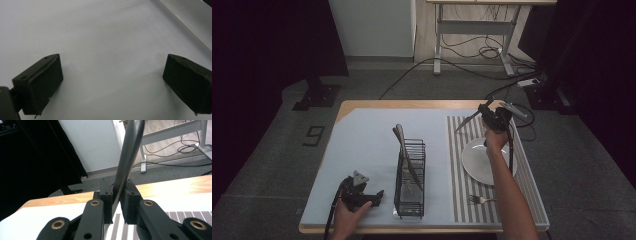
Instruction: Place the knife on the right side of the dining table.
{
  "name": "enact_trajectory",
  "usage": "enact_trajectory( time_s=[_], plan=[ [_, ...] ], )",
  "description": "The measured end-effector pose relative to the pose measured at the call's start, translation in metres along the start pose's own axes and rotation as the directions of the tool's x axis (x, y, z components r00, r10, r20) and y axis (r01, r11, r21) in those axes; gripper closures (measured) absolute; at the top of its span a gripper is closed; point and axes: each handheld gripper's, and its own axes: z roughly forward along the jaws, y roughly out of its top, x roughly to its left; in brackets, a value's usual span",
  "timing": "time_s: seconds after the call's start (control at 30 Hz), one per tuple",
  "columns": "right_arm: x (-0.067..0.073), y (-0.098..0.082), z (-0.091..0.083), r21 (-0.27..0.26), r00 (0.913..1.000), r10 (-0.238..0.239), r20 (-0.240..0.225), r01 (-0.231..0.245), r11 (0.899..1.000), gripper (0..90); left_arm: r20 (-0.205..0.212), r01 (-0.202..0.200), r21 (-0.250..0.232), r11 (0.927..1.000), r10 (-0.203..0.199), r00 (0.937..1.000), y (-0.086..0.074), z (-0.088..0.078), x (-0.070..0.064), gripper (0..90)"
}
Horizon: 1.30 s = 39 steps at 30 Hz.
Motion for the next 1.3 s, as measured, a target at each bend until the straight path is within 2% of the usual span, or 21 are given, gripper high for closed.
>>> enact_trajectory(
  time_s=[0.2, 0.33, 0.67, 1.0, 1.13, 1.3],
  plan=[
    [-0.008, -0.001, -0.001, 0.010, 0.9993, -0.020, 0.031, 0.020, 1.000, 78.3, 0.000, 0.000, 0.000, 1.0000, 0.000, 1.0000, 0.000, 0.000, 0.000, 2.2],
    [-0.017, -0.003, -0.002, 0.018, 0.9991, -0.004, 0.042, 0.003, 1.000, 77.3, 0.000, 0.000, 0.000, 1.0000, 0.000, 1.0000, 0.000, 0.000, 0.000, 2.2],
    [-0.022, -0.004, -0.003, 0.030, 0.9978, -0.008, 0.066, 0.006, 1.000, 75.4, 0.000, 0.000, 0.000, 1.0000, 0.000, 1.0000, 0.000, 0.000, 0.000, 2.2],
    [-0.038, -0.011, -0.004, 0.040, 0.9938, 0.026, 0.108, -0.030, 0.999, 71.5, 0.000, 0.001, -0.002, 1.0000, -0.001, 1.0000, 0.000, 0.000, 0.000, 2.2],
    [-0.044, -0.014, -0.004, 0.042, 0.9922, 0.060, 0.109, -0.065, 0.997, 71.2, 0.000, 0.001, -0.001, 1.0000, -0.001, 1.0000, 0.000, 0.000, 0.000, 2.2],
    [-0.050, -0.016, -0.004, 0.045, 0.9900, 0.078, 0.117, -0.084, 0.995, 70.1, 0.000, 0.001, -0.002, 1.0000, -0.001, 1.0000, 0.000, 0.000, 0.000, 2.2]
  ],
)
